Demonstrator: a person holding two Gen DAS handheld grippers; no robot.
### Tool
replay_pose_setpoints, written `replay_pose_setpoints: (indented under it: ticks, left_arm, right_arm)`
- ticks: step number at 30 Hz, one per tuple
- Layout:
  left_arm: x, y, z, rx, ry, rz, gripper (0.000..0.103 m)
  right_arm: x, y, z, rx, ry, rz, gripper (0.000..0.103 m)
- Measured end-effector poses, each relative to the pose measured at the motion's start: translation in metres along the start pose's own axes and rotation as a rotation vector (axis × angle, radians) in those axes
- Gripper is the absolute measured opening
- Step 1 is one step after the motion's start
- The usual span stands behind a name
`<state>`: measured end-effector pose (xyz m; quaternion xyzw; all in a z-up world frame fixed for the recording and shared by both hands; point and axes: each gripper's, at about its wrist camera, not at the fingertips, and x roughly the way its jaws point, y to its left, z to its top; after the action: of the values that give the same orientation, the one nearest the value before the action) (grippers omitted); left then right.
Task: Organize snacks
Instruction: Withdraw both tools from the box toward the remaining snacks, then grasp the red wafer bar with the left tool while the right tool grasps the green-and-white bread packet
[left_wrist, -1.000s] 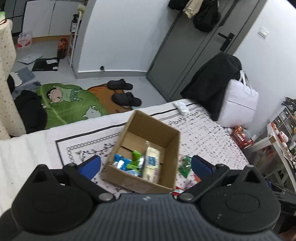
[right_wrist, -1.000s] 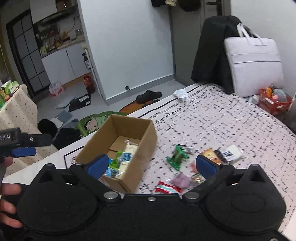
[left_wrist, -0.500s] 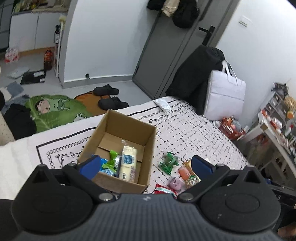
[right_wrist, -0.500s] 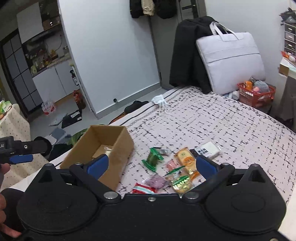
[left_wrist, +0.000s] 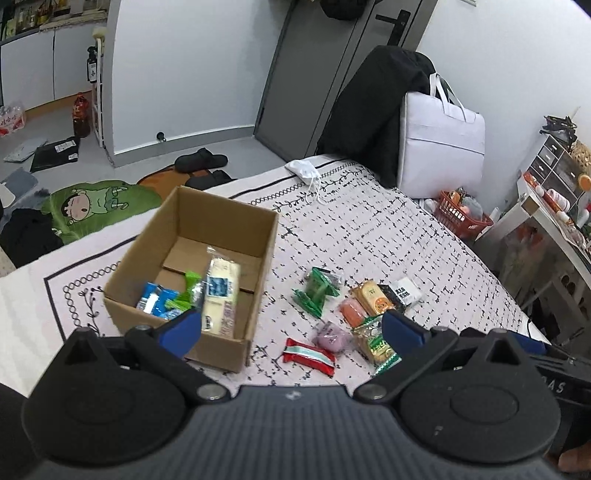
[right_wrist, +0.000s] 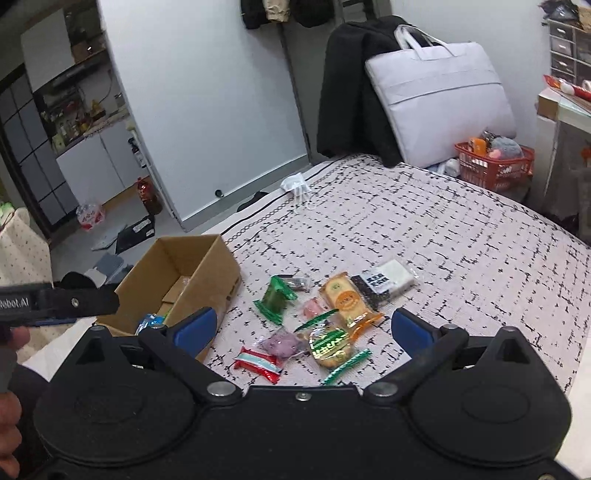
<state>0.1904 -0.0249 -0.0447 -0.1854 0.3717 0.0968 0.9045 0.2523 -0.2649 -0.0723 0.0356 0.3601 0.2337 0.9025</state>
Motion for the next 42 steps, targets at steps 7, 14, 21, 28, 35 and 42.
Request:
replay_pose_setpoints:
  ticks: [7, 14, 21, 28, 35, 42]
  left_arm:
    - [0.026, -0.025, -0.012, 0.006, 0.052, 0.0, 0.103]
    - [0.052, -0.043, -0.03, -0.001, 0.094, -0.023, 0.103]
    - [0.075, -0.048, -0.044, -0.025, 0.095, 0.002, 0.099]
    - [0.106, -0.048, -0.056, -0.034, 0.114, 0.046, 0.086]
    - [0.132, -0.043, -0.066, -0.048, 0.14, 0.083, 0.085]
    - [0.158, -0.041, -0.069, -0.019, 0.155, 0.126, 0.085]
  right_arm:
    - [0.004, -0.035, -0.001, 0.131, 0.019, -0.037, 0.102]
    - [0.018, -0.06, -0.005, 0.212, 0.057, -0.028, 0.098]
    - [0.032, -0.062, -0.007, 0.196, 0.083, 0.047, 0.094]
    - [0.062, -0.058, -0.008, 0.149, 0.163, 0.049, 0.084]
    - [0.087, -0.054, -0.009, 0.128, 0.215, 0.041, 0.084]
    - [0.098, -0.053, -0.01, 0.124, 0.237, 0.05, 0.084]
